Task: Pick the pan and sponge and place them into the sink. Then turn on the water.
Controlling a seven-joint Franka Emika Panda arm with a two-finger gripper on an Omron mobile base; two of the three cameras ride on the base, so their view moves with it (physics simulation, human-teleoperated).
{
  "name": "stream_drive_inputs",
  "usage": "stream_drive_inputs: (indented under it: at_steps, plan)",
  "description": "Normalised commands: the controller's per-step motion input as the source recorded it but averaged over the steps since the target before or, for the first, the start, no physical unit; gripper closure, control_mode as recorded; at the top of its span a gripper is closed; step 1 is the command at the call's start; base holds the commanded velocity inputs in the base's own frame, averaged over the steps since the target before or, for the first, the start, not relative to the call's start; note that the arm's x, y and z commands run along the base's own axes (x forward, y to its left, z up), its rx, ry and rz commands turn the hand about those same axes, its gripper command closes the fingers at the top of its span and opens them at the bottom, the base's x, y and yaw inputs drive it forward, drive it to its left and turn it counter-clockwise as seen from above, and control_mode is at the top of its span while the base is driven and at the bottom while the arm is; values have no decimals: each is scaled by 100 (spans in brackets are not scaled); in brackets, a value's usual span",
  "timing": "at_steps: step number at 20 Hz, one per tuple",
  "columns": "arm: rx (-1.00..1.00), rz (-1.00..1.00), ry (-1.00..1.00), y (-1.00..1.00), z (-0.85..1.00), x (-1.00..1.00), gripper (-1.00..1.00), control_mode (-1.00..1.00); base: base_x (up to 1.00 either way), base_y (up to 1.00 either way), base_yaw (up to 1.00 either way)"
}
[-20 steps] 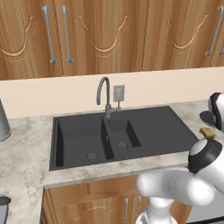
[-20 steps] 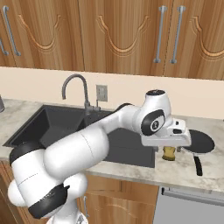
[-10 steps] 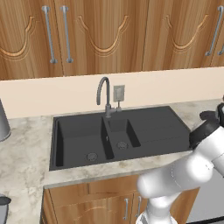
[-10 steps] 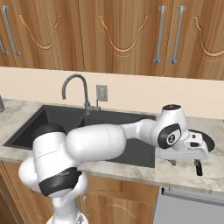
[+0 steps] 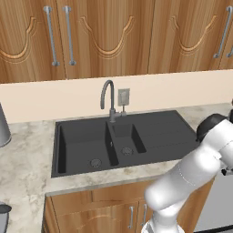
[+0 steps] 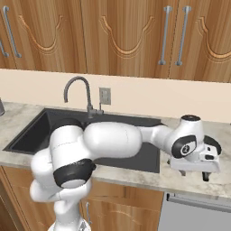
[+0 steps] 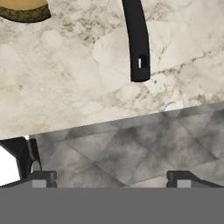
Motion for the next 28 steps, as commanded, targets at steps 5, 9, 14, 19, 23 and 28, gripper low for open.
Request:
stream_drive_inputs:
  at_steps: [5, 9, 14, 19, 23, 28]
  plan:
    - [15, 0, 0, -6, -22, 13, -100, -100, 0, 0, 0]
    - [6, 0, 0, -19, -17, 34, -100, -100, 0, 0, 0]
    - [2, 0, 0, -24, -18, 33, -100, -100, 0, 0, 0]
    - [0, 0, 0, -20, -33, 28, -100, -100, 0, 0, 0]
    - [0, 1, 0, -15, -38, 22, -100, -100, 0, 0, 0]
    - [0, 3, 0, -15, -29, 14, -100, -100, 0, 0, 0]
